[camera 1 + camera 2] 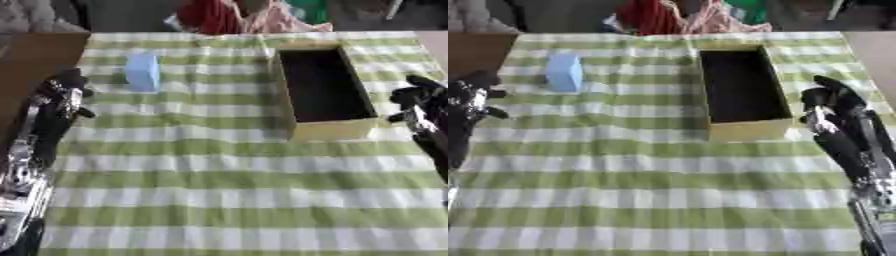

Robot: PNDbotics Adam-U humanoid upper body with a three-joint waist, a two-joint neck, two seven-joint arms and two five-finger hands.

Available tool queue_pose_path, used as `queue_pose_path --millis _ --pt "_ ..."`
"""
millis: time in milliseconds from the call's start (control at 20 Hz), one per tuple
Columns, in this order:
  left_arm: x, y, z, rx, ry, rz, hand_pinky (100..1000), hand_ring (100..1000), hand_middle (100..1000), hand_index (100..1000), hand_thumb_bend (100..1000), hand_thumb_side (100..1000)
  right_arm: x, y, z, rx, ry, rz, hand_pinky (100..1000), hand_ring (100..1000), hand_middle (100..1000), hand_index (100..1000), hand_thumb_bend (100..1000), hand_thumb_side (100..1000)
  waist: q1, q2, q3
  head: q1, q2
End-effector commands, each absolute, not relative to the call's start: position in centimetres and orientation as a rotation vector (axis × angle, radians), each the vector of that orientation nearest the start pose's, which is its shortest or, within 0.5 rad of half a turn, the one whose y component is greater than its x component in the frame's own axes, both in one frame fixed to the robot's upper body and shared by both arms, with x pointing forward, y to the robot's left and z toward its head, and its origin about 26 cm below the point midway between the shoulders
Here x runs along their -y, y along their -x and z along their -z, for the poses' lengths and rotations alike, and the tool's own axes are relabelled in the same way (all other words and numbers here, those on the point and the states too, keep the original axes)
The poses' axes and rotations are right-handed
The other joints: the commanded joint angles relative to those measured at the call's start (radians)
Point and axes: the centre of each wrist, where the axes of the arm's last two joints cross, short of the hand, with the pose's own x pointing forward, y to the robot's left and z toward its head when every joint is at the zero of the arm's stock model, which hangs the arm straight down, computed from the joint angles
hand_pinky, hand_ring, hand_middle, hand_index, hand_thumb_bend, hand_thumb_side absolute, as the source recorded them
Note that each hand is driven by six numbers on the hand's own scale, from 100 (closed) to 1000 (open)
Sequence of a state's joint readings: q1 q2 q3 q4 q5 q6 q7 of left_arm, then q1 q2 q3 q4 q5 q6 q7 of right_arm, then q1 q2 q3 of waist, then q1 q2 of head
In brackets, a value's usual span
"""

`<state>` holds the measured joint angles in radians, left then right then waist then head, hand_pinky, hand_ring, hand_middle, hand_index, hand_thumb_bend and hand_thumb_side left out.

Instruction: Pick up objects on the table and place them in the box.

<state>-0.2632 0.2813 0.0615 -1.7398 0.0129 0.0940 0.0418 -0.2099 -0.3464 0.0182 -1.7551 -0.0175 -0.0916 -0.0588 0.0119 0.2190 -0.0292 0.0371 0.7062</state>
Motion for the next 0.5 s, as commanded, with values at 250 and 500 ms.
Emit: queue_pose_path --millis 250,500 --pt "-30.3 -32.8 -15.0 1.954 -0.303 0.244 543 759 756 850 100 533 29.1 -31.8 -12.2 2.051 0.217 -0.298 583 766 680 877 105 503 0.005 -0.016 -0.002 0.0 -0.012" --pt "-31.1 -33.1 -16.8 1.975 -0.37 0.417 590 783 768 852 100 330 29.2 -31.8 -12.1 2.048 0.219 -0.304 583 766 676 876 101 499 0.011 -0.018 -0.005 -0.002 -0.014"
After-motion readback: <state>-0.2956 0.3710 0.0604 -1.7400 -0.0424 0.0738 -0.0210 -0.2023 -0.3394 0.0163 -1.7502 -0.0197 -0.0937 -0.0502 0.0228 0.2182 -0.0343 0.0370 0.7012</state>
